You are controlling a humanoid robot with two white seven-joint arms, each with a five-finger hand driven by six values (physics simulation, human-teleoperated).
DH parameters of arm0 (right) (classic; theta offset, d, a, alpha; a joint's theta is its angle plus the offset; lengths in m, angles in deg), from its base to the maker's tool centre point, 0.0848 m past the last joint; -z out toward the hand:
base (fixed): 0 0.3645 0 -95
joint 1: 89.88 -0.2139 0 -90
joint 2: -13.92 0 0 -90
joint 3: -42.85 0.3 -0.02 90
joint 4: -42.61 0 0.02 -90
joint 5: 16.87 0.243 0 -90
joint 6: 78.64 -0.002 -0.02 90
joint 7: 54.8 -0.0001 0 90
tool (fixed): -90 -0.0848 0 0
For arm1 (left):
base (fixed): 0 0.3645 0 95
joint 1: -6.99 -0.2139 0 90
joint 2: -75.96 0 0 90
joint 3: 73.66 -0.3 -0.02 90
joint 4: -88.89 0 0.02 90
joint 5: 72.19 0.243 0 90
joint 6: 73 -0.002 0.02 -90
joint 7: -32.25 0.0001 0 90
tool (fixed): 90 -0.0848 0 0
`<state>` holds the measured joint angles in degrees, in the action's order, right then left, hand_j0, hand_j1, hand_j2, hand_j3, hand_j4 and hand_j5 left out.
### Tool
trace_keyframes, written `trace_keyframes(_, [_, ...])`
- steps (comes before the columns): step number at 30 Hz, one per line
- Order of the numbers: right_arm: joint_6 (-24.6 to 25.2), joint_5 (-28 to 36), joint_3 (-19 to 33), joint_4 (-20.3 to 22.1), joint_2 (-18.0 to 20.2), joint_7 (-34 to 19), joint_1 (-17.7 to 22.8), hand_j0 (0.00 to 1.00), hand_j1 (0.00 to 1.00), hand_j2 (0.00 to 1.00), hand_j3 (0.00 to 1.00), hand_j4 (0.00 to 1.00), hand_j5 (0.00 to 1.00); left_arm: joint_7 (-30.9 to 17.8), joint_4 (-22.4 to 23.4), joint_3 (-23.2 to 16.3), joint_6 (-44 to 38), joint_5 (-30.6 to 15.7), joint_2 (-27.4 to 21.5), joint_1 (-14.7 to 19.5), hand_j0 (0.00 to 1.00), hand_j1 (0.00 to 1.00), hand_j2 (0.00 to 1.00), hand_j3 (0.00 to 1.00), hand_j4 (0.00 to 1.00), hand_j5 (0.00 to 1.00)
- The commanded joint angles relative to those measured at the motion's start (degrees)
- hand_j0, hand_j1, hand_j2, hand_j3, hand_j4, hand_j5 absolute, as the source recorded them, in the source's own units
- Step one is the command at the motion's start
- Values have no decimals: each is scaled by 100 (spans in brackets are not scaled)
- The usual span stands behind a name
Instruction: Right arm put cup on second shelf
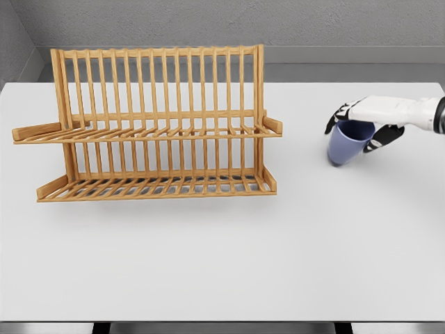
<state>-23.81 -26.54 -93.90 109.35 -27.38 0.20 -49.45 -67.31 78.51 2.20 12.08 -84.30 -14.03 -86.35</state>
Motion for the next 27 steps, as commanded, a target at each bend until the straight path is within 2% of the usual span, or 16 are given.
trace_keyframes(1, [17, 35, 16, 15, 9, 0, 0, 67, 67, 67, 67, 67, 67, -2, 1, -1, 0, -3, 0, 0, 100, 100, 100, 100, 100, 100])
trace_keyframes(6, [17, 35, 25, 200, 18, 0, -132, 66, 66, 66, 66, 66, 66, -2, 1, -1, 0, -3, 0, 0, 100, 100, 100, 100, 100, 100])
trace_keyframes(15, [17, 35, 25, 217, 26, 0, -334, 66, 66, 66, 66, 66, 66, -2, 1, -1, 0, -3, 0, 0, 100, 100, 100, 100, 100, 100])
trace_keyframes(17, [17, 44, 209, 226, 26, 0, -325, 63, 63, 63, 63, 63, 63, -2, 1, -1, 0, -3, 0, 0, 100, 100, 100, 100, 100, 100])
trace_keyframes(20, [17, 44, 245, 393, 61, 0, -360, 64, 64, 64, 64, 64, 64, -2, 1, -1, 0, -3, 0, 0, 100, 100, 100, 100, 100, 100])
trace_keyframes(23, [17, 44, 570, 472, 70, 0, -343, 64, 64, 64, 64, 64, 64, -2, 1, -1, 0, -3, 0, 0, 100, 100, 100, 100, 100, 100])
trace_keyframes(27, [17, 35, 825, 850, 88, 0, -334, 64, 64, 64, 64, 64, 64, -2, 1, -1, 0, -3, 0, 0, 100, 100, 100, 100, 100, 100])
